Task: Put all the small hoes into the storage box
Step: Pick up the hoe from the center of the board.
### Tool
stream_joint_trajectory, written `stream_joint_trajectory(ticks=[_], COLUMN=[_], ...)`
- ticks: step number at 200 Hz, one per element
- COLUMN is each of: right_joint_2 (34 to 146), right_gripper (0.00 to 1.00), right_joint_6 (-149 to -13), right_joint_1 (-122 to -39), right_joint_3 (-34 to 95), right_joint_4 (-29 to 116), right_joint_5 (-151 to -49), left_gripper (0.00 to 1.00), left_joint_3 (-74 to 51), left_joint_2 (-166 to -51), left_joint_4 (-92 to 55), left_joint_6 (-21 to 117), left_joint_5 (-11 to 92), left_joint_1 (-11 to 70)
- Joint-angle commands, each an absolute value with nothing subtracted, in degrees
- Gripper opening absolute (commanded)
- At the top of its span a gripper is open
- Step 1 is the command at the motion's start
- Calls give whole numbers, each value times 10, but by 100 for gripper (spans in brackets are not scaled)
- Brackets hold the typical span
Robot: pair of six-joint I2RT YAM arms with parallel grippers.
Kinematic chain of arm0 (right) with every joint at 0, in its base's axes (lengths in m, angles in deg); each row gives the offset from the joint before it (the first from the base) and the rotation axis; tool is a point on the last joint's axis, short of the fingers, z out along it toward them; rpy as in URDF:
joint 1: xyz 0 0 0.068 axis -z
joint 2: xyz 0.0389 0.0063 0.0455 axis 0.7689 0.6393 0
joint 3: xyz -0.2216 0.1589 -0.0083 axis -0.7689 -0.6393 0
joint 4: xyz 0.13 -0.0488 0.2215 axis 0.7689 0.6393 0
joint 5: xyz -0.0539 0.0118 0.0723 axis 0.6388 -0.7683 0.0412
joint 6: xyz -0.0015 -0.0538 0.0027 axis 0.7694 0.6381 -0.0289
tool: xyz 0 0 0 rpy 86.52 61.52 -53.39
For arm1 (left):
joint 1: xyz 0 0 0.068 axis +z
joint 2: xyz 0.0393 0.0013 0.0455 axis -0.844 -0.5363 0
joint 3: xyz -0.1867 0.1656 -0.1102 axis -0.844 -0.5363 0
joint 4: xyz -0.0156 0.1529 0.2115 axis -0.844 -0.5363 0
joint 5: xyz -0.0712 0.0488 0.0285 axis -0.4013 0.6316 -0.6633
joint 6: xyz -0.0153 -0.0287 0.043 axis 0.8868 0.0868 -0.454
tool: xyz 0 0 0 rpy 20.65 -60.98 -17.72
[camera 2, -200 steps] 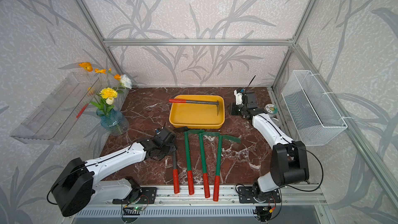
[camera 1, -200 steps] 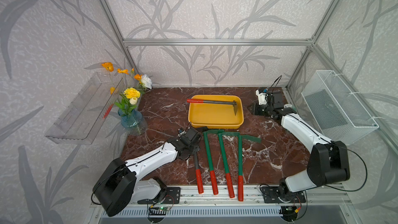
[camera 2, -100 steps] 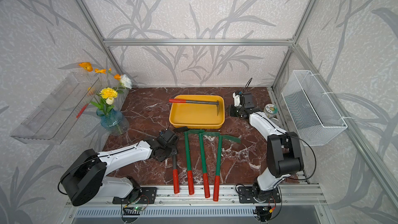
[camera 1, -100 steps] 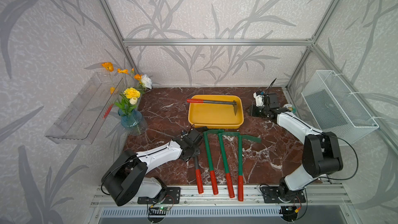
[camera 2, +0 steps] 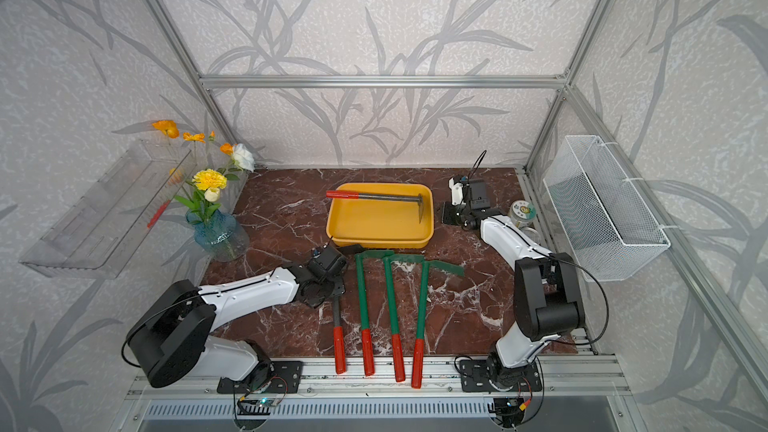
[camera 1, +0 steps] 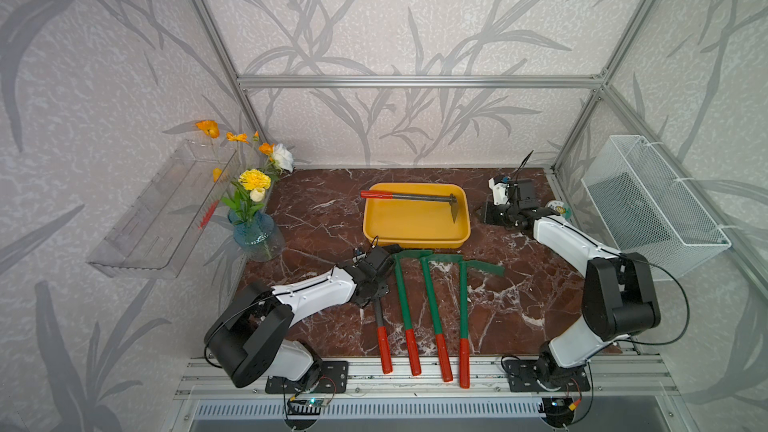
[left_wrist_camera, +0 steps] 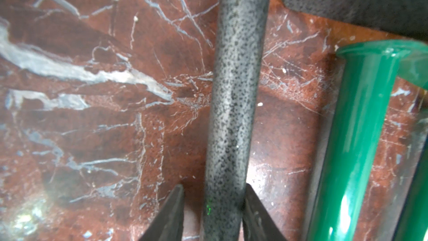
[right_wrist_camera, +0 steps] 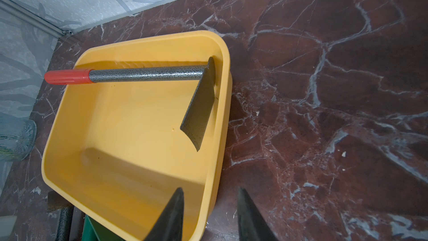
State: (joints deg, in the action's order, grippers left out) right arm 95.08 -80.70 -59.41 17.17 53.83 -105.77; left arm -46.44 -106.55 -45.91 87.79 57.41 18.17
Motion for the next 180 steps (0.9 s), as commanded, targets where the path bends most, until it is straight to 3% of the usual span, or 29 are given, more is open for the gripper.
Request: stream_joint_trajectory(ticks=[1, 37, 104, 180], right_joint_2=[949, 951, 967, 992], right_gripper=[39, 39, 39, 39], right_joint_6=[-811, -814, -825, -796], right_joint_1=[-592, -591, -591, -591], right_joint_3=[163, 160, 160, 192], right_joint_4=[523, 516, 504, 539], right_joint_5=[-1051, -1052, -1066, -1063], left_gripper=[36, 28, 1, 0], left_joint_3=[-494, -515, -517, -449], left_joint_2=[-1098, -1102, -1079, -995], left_joint_4=[-507, -508, -545, -717], left_joint_6=[874, 879, 860, 752], left_joint_5=[545, 532, 526, 593], left_joint_1=[178, 178, 177, 136])
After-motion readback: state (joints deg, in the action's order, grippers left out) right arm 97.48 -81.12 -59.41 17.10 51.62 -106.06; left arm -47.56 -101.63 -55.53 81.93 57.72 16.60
